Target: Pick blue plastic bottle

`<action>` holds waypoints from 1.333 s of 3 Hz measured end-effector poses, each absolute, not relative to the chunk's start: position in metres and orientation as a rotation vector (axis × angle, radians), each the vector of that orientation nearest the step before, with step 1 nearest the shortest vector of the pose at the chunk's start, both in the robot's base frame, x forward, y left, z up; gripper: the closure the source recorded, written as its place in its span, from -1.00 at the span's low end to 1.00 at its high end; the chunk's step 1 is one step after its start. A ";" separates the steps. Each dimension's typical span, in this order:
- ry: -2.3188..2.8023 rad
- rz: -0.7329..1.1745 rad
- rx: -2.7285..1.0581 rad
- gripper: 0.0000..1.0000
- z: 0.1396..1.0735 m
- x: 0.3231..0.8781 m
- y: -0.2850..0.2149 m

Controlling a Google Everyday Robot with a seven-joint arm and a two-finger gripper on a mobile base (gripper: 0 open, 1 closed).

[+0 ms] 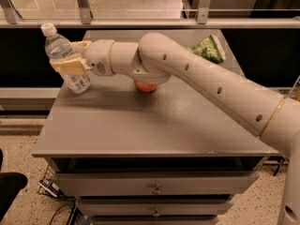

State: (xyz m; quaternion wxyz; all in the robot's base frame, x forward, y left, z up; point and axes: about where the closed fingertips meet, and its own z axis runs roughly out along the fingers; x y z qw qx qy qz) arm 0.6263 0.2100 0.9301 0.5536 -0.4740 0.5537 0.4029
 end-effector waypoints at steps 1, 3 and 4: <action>1.307 0.955 -1.123 1.00 0.930 0.625 0.212; 1.309 0.995 -1.119 1.00 0.950 0.628 0.212; 1.302 1.053 -1.116 1.00 0.994 0.626 0.207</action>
Offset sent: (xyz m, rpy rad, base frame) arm -0.0011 0.0019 0.0003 0.0002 -0.0003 0.0034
